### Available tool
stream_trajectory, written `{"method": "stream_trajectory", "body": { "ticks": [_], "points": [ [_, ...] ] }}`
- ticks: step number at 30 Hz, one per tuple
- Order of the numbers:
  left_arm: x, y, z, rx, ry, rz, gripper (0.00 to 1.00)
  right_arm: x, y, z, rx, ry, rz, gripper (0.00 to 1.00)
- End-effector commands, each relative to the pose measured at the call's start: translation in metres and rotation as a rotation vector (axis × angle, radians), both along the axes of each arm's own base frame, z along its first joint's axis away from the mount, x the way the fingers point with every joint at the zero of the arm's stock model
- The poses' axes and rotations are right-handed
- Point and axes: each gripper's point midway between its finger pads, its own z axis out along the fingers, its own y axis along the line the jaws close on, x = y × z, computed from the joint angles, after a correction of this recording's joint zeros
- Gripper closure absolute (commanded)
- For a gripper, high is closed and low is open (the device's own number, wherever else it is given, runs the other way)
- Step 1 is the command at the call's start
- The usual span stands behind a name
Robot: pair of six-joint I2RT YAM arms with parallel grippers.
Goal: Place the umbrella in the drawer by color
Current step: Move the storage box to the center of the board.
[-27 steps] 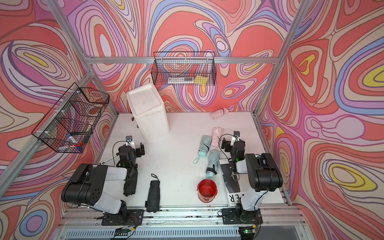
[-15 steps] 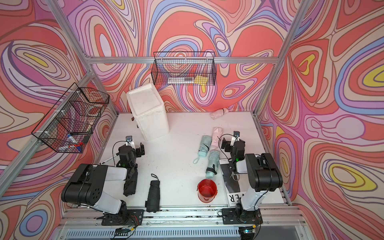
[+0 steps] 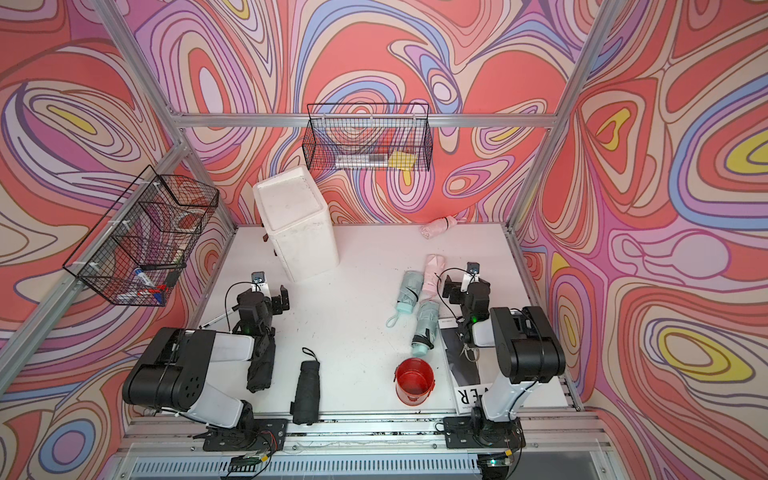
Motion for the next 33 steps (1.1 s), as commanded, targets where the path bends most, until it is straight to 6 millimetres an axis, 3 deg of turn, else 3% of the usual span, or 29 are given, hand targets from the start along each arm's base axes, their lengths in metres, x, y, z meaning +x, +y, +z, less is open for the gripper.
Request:
{"method": "stream_trajectory", "body": {
  "ticks": [1,13,17,19,21,24,27,31,33],
  "points": [
    [-0.001,-0.003,-0.002,-0.006,0.007,-0.012,0.01,0.002,0.001,0.006,-0.001,-0.012,0.008,0.02],
    [0.0,-0.004,-0.002,-0.009,0.009,-0.02,0.01,0.002,0.002,0.005,0.005,-0.006,0.012,0.02],
    [-0.002,-0.006,0.001,-0.013,-0.006,-0.04,0.01,0.0,-0.007,0.012,-0.013,-0.027,-0.056,0.02],
    [-0.006,-0.013,0.008,-0.011,-0.018,-0.081,0.01,-0.006,-0.015,0.027,-0.042,-0.041,-0.15,0.02],
    [-0.012,-0.011,0.02,-0.015,0.003,-0.062,0.01,-0.011,-0.012,0.04,-0.126,-0.049,-0.242,0.02],
    [-0.025,0.015,0.04,-0.132,0.105,0.168,0.01,-0.018,-0.01,0.059,-0.2,-0.041,-0.392,0.02],
    [-0.024,0.012,0.065,-0.197,0.145,0.187,0.01,-0.026,-0.017,0.074,-0.128,-0.005,-0.492,0.02],
    [-0.027,0.006,0.076,-0.4,0.147,0.256,0.01,-0.035,-0.007,0.09,0.036,0.017,-0.459,0.02],
    [-0.018,-0.018,0.088,-0.528,0.111,0.145,0.01,-0.04,0.008,0.096,0.128,0.015,-0.366,0.02]
  ]
}}
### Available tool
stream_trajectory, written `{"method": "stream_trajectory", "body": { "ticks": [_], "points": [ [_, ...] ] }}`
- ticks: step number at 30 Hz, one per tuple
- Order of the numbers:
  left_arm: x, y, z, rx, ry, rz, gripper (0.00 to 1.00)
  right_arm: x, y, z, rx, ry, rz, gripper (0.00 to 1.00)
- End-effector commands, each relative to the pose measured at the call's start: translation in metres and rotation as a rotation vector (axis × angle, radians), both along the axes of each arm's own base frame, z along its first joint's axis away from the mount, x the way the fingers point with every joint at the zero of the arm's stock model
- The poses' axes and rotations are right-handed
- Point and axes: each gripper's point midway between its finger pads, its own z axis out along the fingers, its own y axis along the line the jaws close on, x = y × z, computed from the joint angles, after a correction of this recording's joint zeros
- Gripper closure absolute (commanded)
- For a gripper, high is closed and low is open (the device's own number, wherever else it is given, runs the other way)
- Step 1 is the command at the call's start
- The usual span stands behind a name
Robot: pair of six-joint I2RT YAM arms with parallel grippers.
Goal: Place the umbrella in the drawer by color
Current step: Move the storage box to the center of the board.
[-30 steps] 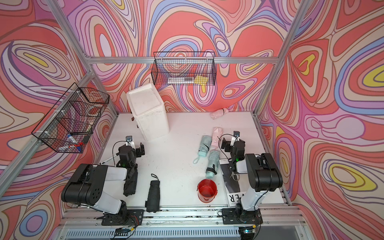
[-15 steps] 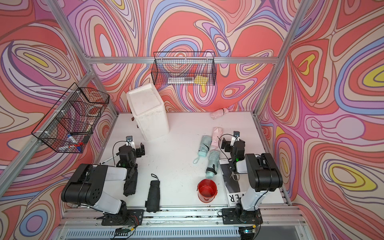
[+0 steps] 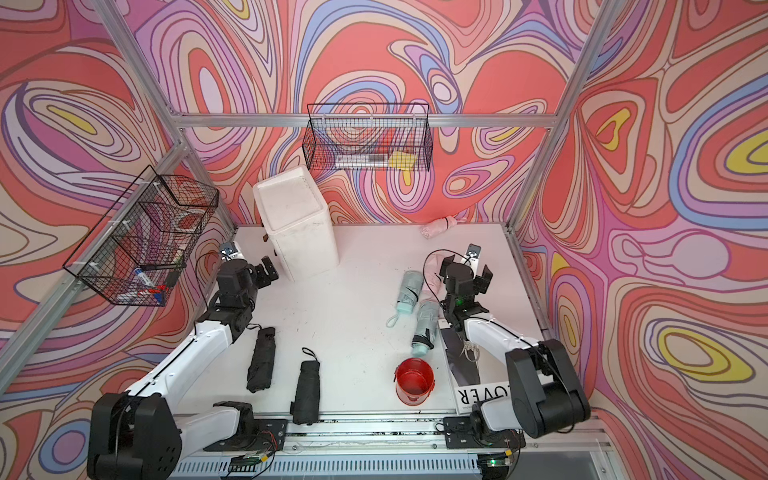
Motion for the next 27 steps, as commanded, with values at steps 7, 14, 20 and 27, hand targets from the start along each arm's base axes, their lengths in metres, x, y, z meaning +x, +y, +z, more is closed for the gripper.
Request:
{"method": "stream_trajectory", "body": {
  "ticks": [7,14,20,27],
  "points": [
    [0.011,-0.054,0.015,-0.431,-0.041,-0.16,0.01,-0.056,0.055,-0.016,0.344,0.105,0.298,0.02],
    [0.038,-0.046,0.071,-0.372,-0.075,-0.13,0.01,-0.069,0.081,-0.007,0.423,0.079,0.444,0.02],
    [0.066,-0.062,0.123,-0.239,-0.096,-0.272,0.01,-0.07,0.092,-0.006,0.449,0.084,0.499,0.02],
    [0.117,-0.125,0.125,-0.242,-0.023,-0.642,0.02,-0.072,0.099,0.002,0.466,0.075,0.541,0.02]
  ]
}}
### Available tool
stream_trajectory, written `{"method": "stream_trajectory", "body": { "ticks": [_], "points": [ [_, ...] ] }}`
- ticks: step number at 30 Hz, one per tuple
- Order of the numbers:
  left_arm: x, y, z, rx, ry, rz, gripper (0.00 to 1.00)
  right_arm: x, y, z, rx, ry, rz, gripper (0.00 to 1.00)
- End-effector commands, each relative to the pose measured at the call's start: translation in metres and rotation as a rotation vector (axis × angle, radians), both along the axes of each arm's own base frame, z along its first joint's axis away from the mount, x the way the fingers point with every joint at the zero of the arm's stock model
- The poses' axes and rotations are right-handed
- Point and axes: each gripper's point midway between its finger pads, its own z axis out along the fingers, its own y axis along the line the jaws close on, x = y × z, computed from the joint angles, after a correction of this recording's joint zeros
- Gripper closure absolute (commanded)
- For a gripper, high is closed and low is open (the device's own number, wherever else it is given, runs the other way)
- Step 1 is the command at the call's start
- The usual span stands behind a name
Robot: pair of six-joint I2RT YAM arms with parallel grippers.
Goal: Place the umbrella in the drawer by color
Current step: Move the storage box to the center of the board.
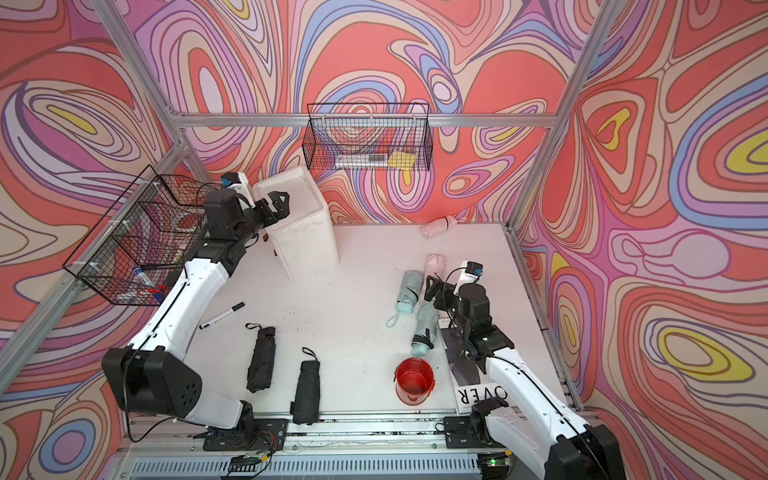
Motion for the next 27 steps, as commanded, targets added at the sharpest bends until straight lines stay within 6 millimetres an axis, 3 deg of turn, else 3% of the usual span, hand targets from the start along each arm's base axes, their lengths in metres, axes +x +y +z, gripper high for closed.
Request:
{"method": "stream_trajectory", "body": {
  "ticks": [1,7,13,20,27],
  "points": [
    [0.012,-0.04,-0.031,0.028,0.094,-0.249,0.03,-0.004,0.007,0.005,0.02,-0.004,0.036,0.02],
    [0.036,-0.058,-0.067,0.074,0.193,-0.313,0.13,-0.004,0.008,0.006,0.018,-0.005,0.046,0.02],
    [0.015,-0.108,-0.087,0.179,0.233,-0.388,0.16,-0.004,0.011,0.005,0.02,0.001,0.055,0.02],
    [-0.018,-0.175,-0.092,0.198,0.247,-0.466,0.15,-0.004,0.012,0.004,0.027,0.006,0.062,0.02],
    [-0.035,-0.223,-0.075,0.118,0.212,-0.52,0.15,-0.003,0.013,0.003,0.025,0.013,0.063,0.02]
  ]
}}
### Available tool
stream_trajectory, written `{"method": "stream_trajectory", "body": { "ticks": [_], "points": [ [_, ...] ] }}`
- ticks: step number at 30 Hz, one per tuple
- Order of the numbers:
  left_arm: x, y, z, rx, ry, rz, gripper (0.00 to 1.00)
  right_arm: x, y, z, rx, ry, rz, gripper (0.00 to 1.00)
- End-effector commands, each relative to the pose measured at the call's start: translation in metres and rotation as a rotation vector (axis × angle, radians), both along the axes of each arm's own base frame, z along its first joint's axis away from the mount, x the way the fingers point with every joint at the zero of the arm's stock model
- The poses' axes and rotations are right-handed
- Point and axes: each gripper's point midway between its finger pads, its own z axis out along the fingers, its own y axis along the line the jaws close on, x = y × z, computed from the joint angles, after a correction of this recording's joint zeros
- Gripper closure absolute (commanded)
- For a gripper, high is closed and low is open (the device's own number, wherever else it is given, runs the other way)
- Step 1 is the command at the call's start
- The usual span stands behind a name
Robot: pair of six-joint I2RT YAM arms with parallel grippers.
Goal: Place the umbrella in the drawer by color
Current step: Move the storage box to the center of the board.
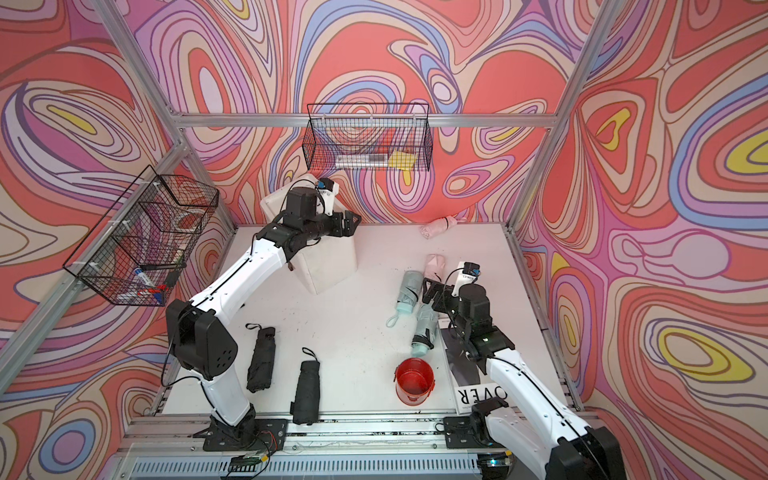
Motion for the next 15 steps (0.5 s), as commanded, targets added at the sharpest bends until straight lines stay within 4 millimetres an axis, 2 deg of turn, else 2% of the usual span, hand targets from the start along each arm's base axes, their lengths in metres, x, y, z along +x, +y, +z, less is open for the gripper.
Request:
{"method": "stream_trajectory", "body": {
  "ticks": [1,4,7,9,11,12,15],
  "points": [
    [-0.026,-0.036,-0.012,-0.074,0.107,-0.079,0.15,0.001,0.003,0.004,0.005,0.0,0.009,0.02],
    [-0.034,-0.057,-0.007,-0.12,0.114,-0.117,0.15,0.003,0.004,0.001,0.004,0.013,0.013,0.02],
    [-0.038,-0.057,0.001,-0.091,0.092,-0.104,0.15,0.006,0.008,-0.003,0.003,0.032,0.025,0.02],
    [-0.036,-0.041,0.005,-0.019,0.062,-0.044,0.14,0.008,0.011,-0.004,0.004,0.039,0.038,0.02],
    [-0.036,-0.018,0.01,0.086,0.018,0.028,0.08,0.009,0.017,-0.004,0.004,0.047,0.061,0.02],
    [-0.036,-0.003,0.012,0.157,-0.01,0.071,0.02,0.01,0.022,-0.005,0.004,0.052,0.078,0.02],
    [-0.032,0.046,0.015,0.358,-0.067,0.209,0.01,0.012,0.033,0.0,-0.004,0.052,0.117,0.02]
  ]
}}
